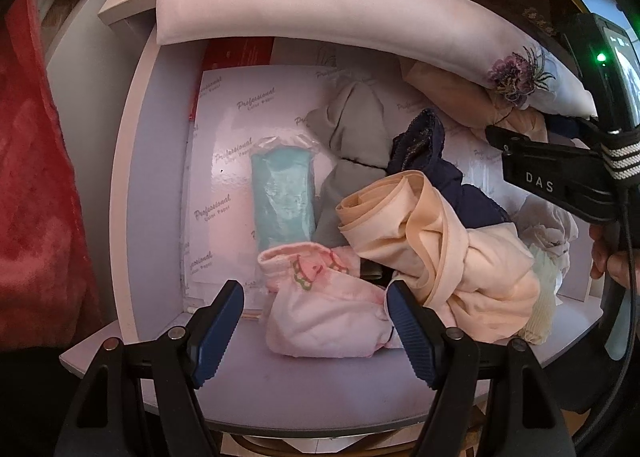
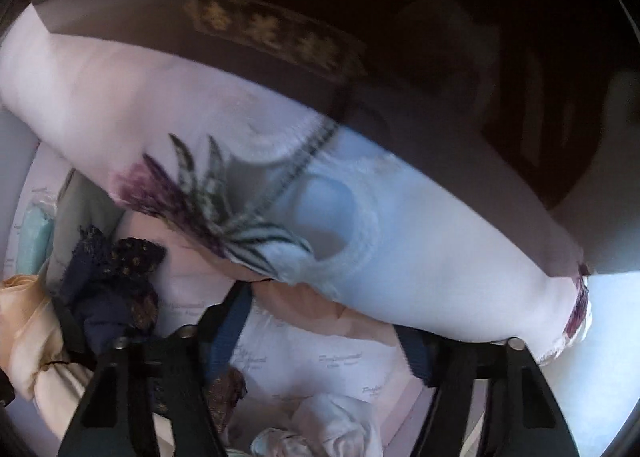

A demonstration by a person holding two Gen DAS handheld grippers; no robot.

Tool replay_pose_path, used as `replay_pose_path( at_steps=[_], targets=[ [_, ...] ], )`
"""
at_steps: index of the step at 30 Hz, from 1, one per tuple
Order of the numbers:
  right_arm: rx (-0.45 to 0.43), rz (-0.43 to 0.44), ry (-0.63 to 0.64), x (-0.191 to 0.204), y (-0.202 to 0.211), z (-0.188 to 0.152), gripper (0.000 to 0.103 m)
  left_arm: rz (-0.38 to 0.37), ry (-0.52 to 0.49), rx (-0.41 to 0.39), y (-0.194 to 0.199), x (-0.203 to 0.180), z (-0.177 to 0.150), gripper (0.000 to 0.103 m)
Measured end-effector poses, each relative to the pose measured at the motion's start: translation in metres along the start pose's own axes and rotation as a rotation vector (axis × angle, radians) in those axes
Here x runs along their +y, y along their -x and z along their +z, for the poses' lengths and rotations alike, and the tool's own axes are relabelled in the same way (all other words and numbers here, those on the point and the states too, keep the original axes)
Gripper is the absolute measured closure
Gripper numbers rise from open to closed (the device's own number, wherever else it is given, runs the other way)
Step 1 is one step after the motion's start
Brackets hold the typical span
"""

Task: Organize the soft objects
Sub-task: 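Grasp the peach garment with the black cord using the right tool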

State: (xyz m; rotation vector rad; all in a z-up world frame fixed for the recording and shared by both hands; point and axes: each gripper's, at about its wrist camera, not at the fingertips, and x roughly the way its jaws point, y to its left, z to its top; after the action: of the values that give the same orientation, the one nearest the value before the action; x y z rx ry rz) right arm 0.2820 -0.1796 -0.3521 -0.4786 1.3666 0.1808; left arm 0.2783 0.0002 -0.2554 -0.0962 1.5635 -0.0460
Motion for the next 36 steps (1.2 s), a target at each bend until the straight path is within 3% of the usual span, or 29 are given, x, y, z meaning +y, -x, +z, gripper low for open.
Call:
replay_pose_path(
  at_steps=[4,7,9,12,16,21,24,29,34,36],
  targets=[
    [-0.003,0.005,0.032,0.007,0.01,-0.003,0.049,0.003,-0.005,-0.002,0.0,0.001,0.001,0.028],
    [0.006,0.026,0.064,0.017,0.02,-0.007,0.062,-0.003,0.005,0.001,0.001,0.002,0.001,0.028],
    [0.021,0.087,0.032,0.019,0.03,-0.009,0.07,-0.002,0.006,-0.004,0.003,0.003,0.001,0.028],
    [0.073,0.245,-0.007,0.026,0.043,-0.015,0.074,0.0,-0.003,-0.011,0.005,0.002,0.001,0.028],
    [0.093,0.294,-0.009,0.032,0.061,-0.025,0.071,-0.001,-0.001,-0.011,0.006,0.003,0.0,0.028],
    [0.043,0.246,-0.06,0.007,0.083,-0.033,0.041,0.0,-0.012,-0.018,0.007,0.001,0.0,0.028],
    [0.013,0.24,-0.117,-0.004,0.099,-0.023,0.029,0.002,-0.019,-0.021,0.008,-0.003,0.0,0.028],
    [0.025,0.27,-0.113,-0.003,0.068,-0.013,0.019,0.007,-0.041,-0.034,0.011,-0.01,0.001,0.028],
    [0.072,0.261,-0.039,0.017,0.041,-0.003,0.022,0.009,-0.059,-0.035,0.009,-0.018,0.001,0.028],
    [0.088,0.27,-0.037,0.023,0.033,-0.001,0.041,0.005,-0.059,-0.032,0.007,-0.02,0.001,0.028]
  ],
)
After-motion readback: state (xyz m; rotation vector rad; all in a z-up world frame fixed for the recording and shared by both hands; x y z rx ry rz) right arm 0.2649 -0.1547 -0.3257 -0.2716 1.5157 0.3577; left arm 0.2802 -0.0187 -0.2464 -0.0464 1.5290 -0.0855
